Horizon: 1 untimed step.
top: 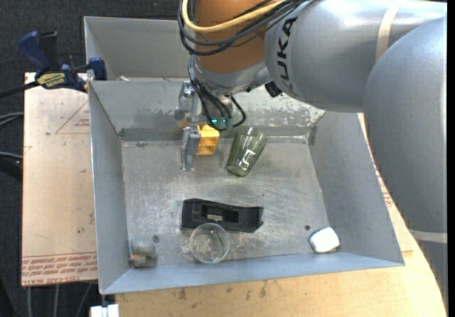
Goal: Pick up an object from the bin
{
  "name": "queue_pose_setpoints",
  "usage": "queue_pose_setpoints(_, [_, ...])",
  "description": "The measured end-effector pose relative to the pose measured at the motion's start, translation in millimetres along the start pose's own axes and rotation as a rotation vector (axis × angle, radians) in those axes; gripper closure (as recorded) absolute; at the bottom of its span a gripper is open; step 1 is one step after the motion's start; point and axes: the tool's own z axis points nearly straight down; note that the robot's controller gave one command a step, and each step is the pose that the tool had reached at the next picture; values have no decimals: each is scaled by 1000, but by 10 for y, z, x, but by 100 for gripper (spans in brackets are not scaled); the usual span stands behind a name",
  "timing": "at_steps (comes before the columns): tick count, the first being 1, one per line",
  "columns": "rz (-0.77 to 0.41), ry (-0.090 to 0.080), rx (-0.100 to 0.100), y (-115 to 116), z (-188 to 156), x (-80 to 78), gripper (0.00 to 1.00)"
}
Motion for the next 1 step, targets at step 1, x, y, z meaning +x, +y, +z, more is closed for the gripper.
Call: queue_pose_setpoints(1, [3, -8, -1, -8, -51, -17, 0])
